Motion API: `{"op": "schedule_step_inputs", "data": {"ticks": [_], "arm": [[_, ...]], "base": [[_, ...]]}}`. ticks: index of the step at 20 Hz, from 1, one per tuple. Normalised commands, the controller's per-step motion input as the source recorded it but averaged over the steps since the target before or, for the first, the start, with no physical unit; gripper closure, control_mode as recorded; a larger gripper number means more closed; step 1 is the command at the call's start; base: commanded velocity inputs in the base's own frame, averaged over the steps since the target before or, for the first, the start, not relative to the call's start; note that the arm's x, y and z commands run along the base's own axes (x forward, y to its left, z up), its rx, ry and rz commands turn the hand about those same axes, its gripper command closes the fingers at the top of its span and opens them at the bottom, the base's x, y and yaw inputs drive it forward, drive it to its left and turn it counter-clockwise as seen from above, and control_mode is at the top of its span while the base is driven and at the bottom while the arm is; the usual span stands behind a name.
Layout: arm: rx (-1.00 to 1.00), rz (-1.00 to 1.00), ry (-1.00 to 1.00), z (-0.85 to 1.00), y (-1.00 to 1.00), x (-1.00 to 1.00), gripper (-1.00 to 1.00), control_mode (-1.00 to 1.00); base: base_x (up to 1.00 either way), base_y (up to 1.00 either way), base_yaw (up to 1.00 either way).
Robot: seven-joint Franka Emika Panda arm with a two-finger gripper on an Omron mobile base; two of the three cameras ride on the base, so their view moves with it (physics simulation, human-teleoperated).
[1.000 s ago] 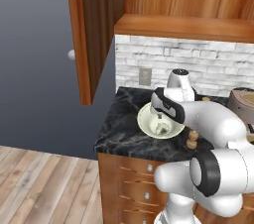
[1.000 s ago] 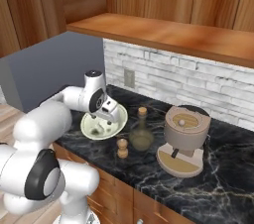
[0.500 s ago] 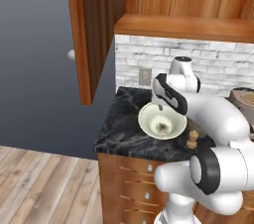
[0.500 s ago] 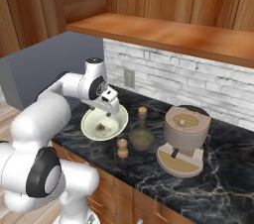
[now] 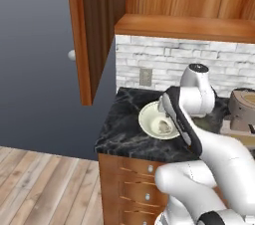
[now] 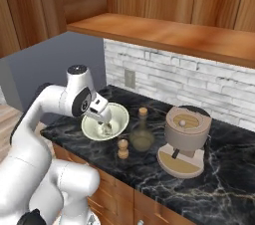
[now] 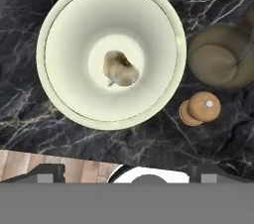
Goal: Retrieve the bottle and the shaker from the cabinet and place them next to the mixing bowl on the counter. Then add garlic from the fridge to the mixing bowl.
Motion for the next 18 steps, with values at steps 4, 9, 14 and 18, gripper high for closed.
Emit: {"op": "schedule_step_inputs", "data": {"ticks": [4,9,14,18], "arm": [[0.00,0.01,-0.17,0.48,0.02,-0.99,-1.00,-1.00],[0.00,0.00,-0.18,0.39,0.06,-1.00,-1.00,-1.00],[-0.04,0.00,-0.18,0.18,0.14,-0.87,-1.00,-1.00],[-0.06,0.00,-0.02,-0.29,0.43,-0.02,-1.00,-1.00]], "base": [[0.00,0.00,0.00],[0.00,0.00,0.00],[0.00,0.00,0.00],[0.00,0.00,0.00]]}}
